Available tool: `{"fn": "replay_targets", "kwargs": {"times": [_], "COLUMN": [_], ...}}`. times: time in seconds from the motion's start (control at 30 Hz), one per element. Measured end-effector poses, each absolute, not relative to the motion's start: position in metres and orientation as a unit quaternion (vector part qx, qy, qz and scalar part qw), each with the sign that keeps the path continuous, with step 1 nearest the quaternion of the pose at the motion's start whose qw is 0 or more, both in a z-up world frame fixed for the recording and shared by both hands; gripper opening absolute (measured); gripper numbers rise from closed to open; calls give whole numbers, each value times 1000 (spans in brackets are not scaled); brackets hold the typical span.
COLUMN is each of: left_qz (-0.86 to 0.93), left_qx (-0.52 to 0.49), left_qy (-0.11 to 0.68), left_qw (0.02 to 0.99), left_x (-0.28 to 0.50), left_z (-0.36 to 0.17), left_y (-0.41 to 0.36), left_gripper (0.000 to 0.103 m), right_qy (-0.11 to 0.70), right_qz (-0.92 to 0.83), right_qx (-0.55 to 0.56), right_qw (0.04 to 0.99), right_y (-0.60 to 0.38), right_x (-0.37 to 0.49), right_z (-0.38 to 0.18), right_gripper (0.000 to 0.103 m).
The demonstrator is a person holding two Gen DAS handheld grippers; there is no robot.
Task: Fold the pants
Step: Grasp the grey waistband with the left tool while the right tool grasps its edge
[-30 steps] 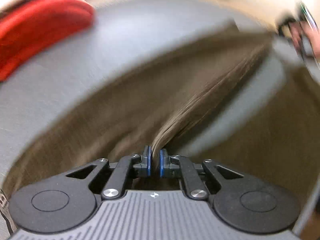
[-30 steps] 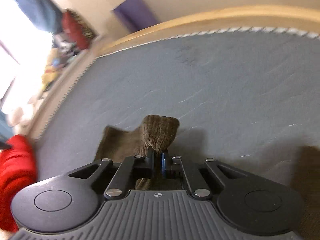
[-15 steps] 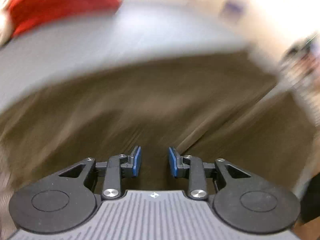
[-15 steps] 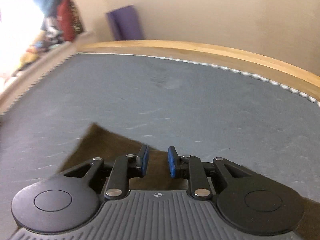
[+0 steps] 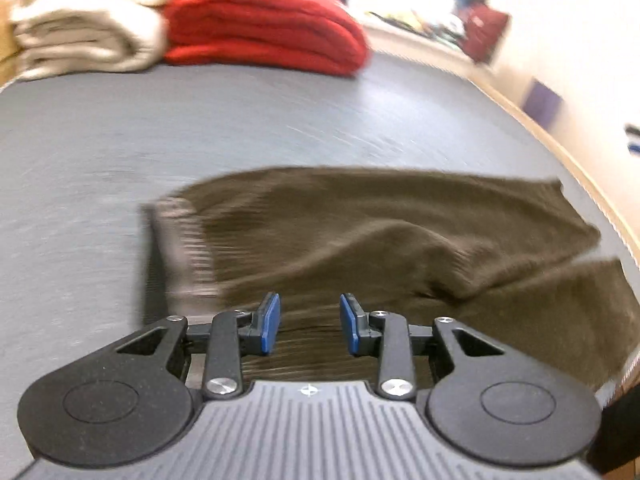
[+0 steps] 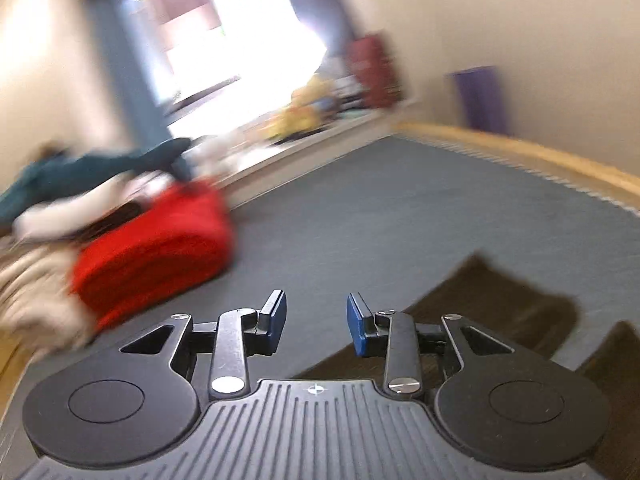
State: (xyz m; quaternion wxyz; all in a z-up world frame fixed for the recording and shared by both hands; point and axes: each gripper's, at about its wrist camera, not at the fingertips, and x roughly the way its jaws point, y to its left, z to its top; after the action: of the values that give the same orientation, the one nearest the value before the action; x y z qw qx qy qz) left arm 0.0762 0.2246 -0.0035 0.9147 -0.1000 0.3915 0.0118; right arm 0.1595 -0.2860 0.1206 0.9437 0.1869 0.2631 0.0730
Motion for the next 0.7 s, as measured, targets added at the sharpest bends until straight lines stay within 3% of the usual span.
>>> {"fn": "replay_targets", "kwargs": {"times": [0.27, 0.33, 0.5, 0.7], "left_qz": [38, 35, 52, 57], "left_qx": [-158, -154, -191, -225], "left_qy": [453, 473, 494, 497], "left_qw": [877, 867, 847, 836], "left_x": [43, 45, 45, 53], "left_z": [-9, -16, -37, -52], "left_y": [294, 296, 313, 323], "left_gripper": [36, 39, 58, 59], "right_qy": [339, 360, 388, 418], "right_qz": [250, 296, 426, 504], "right_qx": [71, 23, -157, -225], "right_qw": [904, 884, 802, 721], "right_y": [-122, -81, -6, 28], "right_x": [67, 42, -15, -69], "right_z": [104, 91, 49, 17], "right_gripper": [35, 35, 34, 34]}}
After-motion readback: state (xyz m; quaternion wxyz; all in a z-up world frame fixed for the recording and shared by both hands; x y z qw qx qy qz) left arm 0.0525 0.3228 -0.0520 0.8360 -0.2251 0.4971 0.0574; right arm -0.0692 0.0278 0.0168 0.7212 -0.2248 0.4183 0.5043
